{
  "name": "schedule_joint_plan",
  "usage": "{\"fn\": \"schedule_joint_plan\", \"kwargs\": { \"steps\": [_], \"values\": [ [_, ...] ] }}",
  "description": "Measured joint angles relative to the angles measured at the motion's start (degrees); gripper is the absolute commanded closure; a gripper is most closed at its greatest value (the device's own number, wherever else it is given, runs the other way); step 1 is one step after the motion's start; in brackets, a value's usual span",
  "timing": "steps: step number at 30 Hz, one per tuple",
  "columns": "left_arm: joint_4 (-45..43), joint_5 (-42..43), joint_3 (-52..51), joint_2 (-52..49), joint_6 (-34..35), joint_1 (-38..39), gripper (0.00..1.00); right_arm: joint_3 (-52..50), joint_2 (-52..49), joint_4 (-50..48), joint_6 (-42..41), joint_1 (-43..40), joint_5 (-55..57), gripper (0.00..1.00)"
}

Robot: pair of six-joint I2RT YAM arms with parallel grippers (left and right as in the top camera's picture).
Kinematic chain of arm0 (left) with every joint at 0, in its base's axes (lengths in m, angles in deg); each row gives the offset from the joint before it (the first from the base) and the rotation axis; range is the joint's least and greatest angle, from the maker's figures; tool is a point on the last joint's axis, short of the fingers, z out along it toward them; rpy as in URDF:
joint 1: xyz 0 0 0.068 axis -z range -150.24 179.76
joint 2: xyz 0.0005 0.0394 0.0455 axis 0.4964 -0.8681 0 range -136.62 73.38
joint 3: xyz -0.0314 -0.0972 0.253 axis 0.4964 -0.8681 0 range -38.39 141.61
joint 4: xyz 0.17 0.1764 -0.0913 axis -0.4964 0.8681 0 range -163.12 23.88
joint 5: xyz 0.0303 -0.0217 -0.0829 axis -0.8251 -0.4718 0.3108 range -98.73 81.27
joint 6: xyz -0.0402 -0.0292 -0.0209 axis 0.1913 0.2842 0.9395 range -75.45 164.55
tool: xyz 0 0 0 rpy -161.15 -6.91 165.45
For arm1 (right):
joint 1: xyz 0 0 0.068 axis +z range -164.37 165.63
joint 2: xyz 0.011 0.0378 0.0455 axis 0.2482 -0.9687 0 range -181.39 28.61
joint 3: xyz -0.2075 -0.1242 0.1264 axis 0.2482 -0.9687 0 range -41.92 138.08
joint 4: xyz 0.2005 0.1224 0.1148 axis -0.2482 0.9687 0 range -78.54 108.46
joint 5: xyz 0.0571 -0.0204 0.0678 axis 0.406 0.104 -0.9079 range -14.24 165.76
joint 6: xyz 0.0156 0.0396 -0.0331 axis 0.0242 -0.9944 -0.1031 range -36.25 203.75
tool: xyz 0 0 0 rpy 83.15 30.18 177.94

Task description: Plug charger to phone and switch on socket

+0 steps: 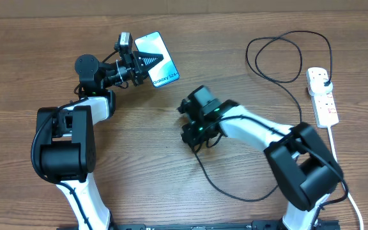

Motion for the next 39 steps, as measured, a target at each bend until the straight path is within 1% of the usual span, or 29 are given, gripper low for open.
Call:
{"fn": "schedule_joint_plan", "kwargs": {
  "steps": [4,9,16,19,22,27,33,39],
  "values": [
    [0.0,0.13,0.0,0.0,0.0,0.02,0.96,-0.28,1.92,-1.6,-0.17,-6.47,-13.44,0.96],
    [-0.02,0.61,0.0,0.0,0.0,1.01,0.96,-0.28,3.3,-3.32,-0.24,-12.11,-28.2,0.96],
    [-0.26,2.62,0.0,0.0,-0.63,4.81,0.96,-0.28,3.34,-3.61,-0.24,-13.22,-42.99,0.96],
    [-0.79,3.26,0.0,0.02,-0.85,5.97,0.96,-0.28,3.34,-4.46,-0.59,-13.22,-46.69,0.96],
    [-4.31,3.17,0.0,0.0,-0.35,6.23,0.96,-0.33,3.34,-7.39,-2.6,-13.38,-48.7,0.96],
    [-9.33,1.51,0.0,0.02,2.73,5.95,0.96,-0.37,3.34,-13.0,-7.23,-15.23,-50.29,0.96],
    [-8.98,-0.39,0.0,0.0,4.22,5.79,0.96,-0.37,3.34,-17.27,-11.78,-17.92,-51.6,0.96],
    [-2.67,-1.18,0.0,0.02,5.03,5.79,0.96,-0.37,3.34,-20.74,-14.23,-18.64,-53.27,0.96]
  ]
}}
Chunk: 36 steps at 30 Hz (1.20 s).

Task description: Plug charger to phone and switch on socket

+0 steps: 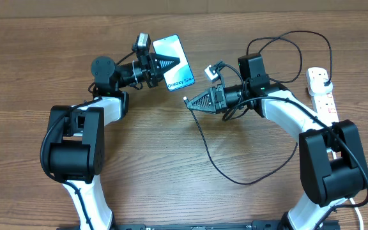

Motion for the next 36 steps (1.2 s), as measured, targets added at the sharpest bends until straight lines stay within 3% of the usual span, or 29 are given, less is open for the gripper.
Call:
{"fn": "schedule_joint_plan", "kwargs": {
  "steps": [8,15,36],
  "values": [
    [0.66,-0.31,0.0,-0.02,0.0,0.0,0.96,0.0,0.02,-8.59,-7.54,-0.11,-1.38,0.96],
    [0.68,-0.63,0.0,-0.02,-0.2,0.0,0.96,0.0,0.02,-10.43,-12.74,-0.11,-1.7,0.96],
    [0.7,-1.07,0.0,0.0,-1.55,0.0,0.96,0.0,0.02,-13.11,-16.0,-1.29,-2.36,0.96]
  ]
}}
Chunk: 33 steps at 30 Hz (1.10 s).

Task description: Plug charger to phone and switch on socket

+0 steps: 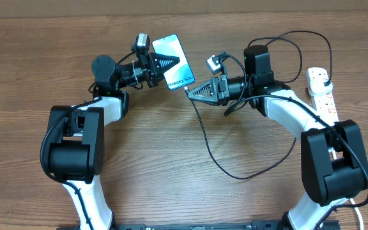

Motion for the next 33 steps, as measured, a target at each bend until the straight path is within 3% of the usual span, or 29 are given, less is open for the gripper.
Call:
{"fn": "schedule_joint_plan", "kwargs": {
  "steps": [33],
  "values": [
    [0.0,-0.87,0.0,-0.02,0.0,0.0,0.96,0.0,0.0,-4.04,-4.33,1.36,1.4,0.96]
  ]
}}
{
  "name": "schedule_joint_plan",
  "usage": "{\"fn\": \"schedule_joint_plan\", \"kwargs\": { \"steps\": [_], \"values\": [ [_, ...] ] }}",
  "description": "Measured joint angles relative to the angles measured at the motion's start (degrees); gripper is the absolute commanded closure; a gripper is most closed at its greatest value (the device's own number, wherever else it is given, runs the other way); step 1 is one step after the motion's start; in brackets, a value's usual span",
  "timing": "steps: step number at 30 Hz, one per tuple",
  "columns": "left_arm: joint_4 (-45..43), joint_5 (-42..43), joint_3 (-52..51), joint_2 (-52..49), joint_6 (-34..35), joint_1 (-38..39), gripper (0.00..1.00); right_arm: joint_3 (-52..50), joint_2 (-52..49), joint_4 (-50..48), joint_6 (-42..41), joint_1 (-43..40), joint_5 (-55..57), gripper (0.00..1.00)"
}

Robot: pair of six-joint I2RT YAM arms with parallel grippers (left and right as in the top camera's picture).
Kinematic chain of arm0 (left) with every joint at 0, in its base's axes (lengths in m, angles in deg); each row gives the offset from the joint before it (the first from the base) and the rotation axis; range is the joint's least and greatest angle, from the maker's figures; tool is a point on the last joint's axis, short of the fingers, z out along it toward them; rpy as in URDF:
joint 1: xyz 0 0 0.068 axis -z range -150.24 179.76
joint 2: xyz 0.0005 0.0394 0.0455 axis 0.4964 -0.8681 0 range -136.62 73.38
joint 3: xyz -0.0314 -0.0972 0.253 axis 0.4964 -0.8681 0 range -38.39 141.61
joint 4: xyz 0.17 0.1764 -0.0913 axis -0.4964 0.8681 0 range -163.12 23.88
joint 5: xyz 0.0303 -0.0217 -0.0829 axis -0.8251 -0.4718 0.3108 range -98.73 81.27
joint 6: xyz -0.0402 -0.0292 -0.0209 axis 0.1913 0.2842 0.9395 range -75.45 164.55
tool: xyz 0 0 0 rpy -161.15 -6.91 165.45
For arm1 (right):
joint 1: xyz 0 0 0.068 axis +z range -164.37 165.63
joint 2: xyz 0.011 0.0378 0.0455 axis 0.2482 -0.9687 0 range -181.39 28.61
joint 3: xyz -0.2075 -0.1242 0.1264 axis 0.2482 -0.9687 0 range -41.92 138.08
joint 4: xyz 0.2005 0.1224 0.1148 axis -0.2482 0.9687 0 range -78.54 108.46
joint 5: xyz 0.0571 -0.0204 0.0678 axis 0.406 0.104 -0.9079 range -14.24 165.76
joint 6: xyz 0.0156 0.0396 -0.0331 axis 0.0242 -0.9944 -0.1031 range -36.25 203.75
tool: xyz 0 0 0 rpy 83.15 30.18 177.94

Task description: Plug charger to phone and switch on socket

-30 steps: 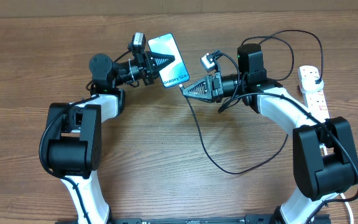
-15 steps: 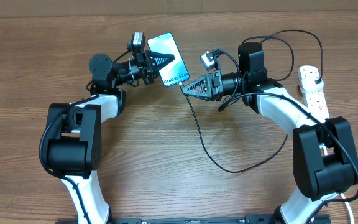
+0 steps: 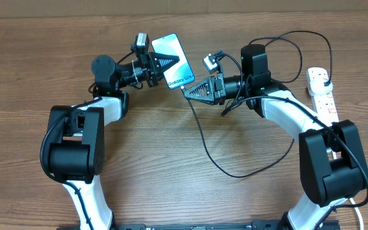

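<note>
Only the overhead view is given. My left gripper (image 3: 166, 64) is shut on a phone (image 3: 176, 61) with a blue lit screen, held tilted above the table at the back centre. My right gripper (image 3: 188, 89) is shut on the plug end of a black charger cable (image 3: 204, 144), its tip touching the phone's lower end. The cable runs down across the table, loops back up and ends at the white socket strip (image 3: 321, 96) at the right edge. Whether the plug is seated in the phone cannot be told.
The wooden table (image 3: 171, 185) carries only the cable's loops, one in front of the right arm and another at the back right near the strip. The strip's white lead runs down the right edge.
My right gripper with the plug has shifted slightly left, from just short of the phone's lower end to touching it. The left gripper and phone have stayed where they were.
First my left gripper held the phone at the back left while my right gripper was low at mid-table on the cable. Then the right gripper held the plug raised and pointing left, with the phone brought closer. The gap has shrunk at each moment until plug and phone meet.
</note>
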Motion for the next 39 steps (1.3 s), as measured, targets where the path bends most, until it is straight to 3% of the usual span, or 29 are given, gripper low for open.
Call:
{"fn": "schedule_joint_plan", "kwargs": {
  "steps": [39],
  "values": [
    [0.02,-0.26,0.0,0.0,-0.07,-0.04,0.96,0.0,0.0,-1.16,-0.17,0.0,0.79,0.96]
  ]
}}
